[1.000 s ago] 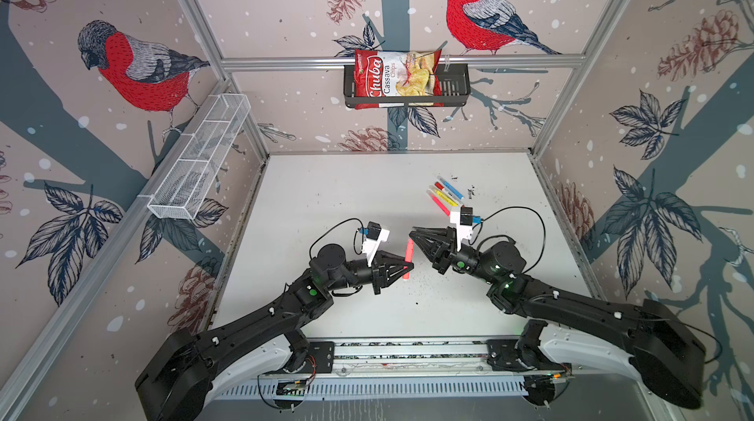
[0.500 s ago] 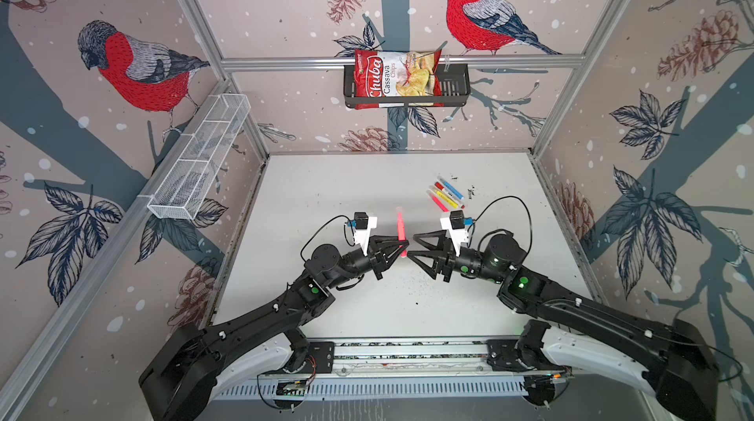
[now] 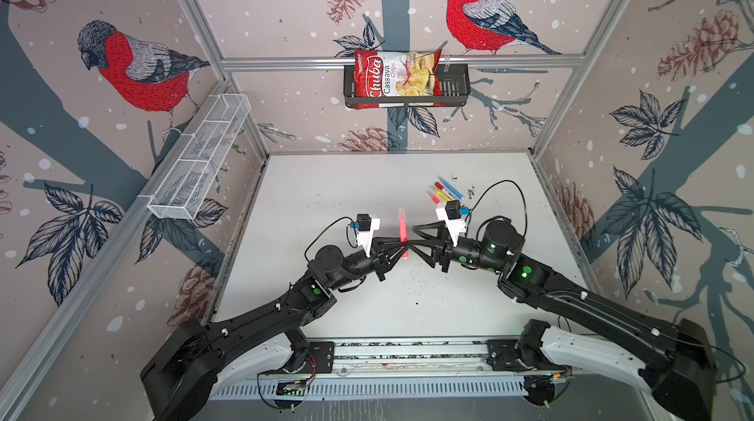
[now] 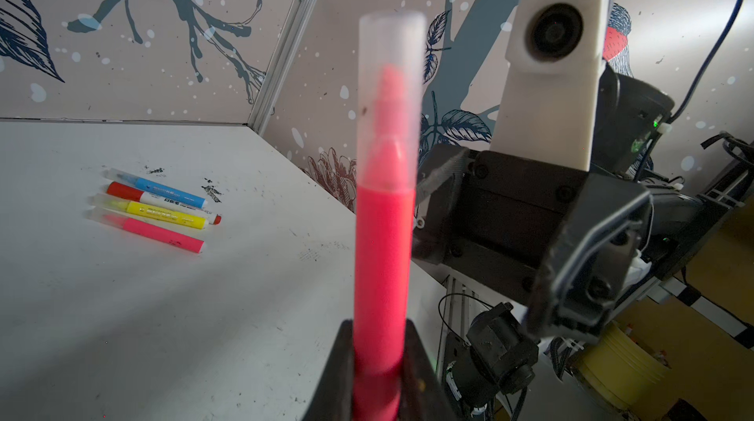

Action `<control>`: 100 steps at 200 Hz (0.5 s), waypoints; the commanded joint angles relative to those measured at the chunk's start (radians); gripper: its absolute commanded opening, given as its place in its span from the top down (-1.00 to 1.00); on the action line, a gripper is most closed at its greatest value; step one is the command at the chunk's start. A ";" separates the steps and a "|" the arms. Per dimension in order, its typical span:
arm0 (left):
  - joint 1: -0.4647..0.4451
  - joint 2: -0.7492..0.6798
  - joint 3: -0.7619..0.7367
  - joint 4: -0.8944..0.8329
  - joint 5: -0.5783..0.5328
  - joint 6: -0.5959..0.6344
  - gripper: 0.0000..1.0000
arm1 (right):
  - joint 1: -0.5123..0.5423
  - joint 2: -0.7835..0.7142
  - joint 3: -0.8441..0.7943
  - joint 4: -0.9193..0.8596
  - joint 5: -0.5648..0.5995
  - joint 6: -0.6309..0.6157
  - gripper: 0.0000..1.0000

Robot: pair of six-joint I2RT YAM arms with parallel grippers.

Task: Insert the pens into the pen caps
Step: 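Grip the capped highlighter with the right gripper beside the left gripper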

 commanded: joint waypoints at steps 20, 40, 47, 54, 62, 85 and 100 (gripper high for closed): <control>-0.030 0.002 0.031 -0.012 -0.042 0.057 1.00 | 0.000 0.062 0.056 -0.045 -0.003 -0.041 0.01; -0.032 0.003 0.033 -0.011 -0.048 0.059 1.00 | -0.001 0.083 0.063 -0.044 -0.008 -0.037 0.15; -0.032 0.005 0.033 -0.013 -0.048 0.060 1.00 | -0.001 0.086 0.064 -0.045 -0.010 -0.037 0.23; -0.032 0.004 0.032 -0.013 -0.050 0.061 1.00 | -0.001 0.088 0.064 -0.047 -0.010 -0.035 0.31; -0.032 0.007 0.032 -0.013 -0.050 0.061 1.00 | -0.001 0.088 0.063 -0.047 -0.010 -0.035 0.40; -0.032 0.010 0.030 -0.008 -0.054 0.062 1.00 | -0.001 0.086 0.060 -0.047 -0.002 -0.034 0.72; -0.031 0.014 0.031 -0.009 -0.060 0.060 1.00 | 0.000 0.086 0.060 -0.051 0.005 -0.035 0.86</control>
